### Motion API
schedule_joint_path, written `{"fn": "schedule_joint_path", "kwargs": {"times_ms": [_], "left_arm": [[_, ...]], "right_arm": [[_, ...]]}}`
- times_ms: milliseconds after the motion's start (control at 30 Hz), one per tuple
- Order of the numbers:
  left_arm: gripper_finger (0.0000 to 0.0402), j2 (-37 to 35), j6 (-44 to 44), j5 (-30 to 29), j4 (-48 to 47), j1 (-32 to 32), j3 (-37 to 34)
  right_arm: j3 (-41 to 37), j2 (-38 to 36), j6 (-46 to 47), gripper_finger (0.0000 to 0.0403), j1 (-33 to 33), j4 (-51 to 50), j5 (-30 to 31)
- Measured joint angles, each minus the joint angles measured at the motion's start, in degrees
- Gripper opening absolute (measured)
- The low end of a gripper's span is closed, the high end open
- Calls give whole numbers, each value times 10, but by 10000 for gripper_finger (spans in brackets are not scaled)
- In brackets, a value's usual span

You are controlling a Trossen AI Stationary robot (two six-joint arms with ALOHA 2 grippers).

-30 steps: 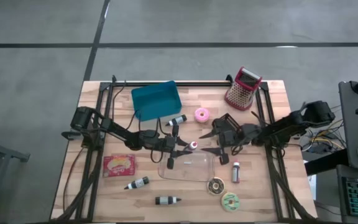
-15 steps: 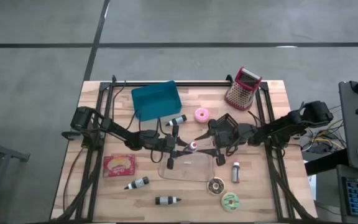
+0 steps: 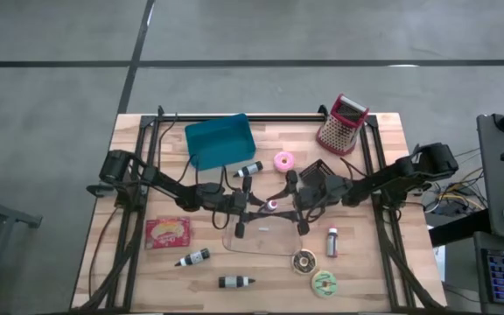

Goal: Pick & Place Food Item
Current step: Put the left pink food coloring bottle into the transparent bin

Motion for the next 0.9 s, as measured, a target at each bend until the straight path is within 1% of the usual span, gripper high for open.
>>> {"fn": "schedule_joint_path", "kwargs": {"times_ms": [200,600,900], "left_arm": [[113,0,2,2,-3,0,0],[113,0,4,3,-6,0,0],[113,-4,6,17,-19,0,0]], "right_arm": [[-3,-3,-1,109,-1,-1,-6],[-3,-3,-13,107,0,-13,-10],[-3,-4,-18,107,0,-17,-19]]}}
